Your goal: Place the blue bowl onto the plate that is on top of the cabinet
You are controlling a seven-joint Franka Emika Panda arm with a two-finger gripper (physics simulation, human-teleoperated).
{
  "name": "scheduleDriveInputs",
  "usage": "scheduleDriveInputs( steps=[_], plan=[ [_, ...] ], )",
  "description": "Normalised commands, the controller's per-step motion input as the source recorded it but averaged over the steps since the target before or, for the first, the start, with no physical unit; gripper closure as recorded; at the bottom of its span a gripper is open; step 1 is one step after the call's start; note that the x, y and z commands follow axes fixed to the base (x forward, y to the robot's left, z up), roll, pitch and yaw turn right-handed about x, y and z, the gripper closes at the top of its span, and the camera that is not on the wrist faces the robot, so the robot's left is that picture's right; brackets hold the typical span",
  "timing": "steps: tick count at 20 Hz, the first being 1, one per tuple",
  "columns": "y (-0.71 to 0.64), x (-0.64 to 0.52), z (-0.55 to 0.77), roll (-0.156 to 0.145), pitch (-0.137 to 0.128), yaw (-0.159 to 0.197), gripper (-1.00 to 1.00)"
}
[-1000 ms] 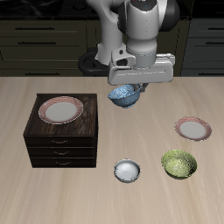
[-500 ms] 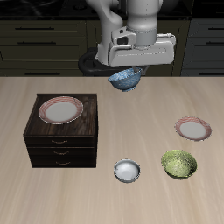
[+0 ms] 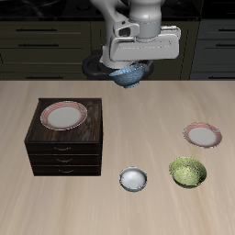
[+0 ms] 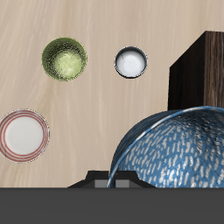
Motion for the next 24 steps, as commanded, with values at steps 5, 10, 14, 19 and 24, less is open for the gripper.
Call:
scheduleDriveInputs(
  steps=[5, 10, 14, 19, 24],
  plan=[
    [-0.33, 0.01, 0.30, -0.016, -0.025, -0.018, 1.00],
    [-0.34, 0.00, 0.20, -0.033, -0.016, -0.023, 1.00],
    [-0.48, -0.01, 0.21, -0.051, -0.013, -0.020, 1.00],
    [-0.35, -0.01, 0.13, 0.002, -0.015, 0.008, 1.00],
    [-0.59, 0.08, 0.07, -0.046, -0.001, 0.006, 1.00]
  ],
)
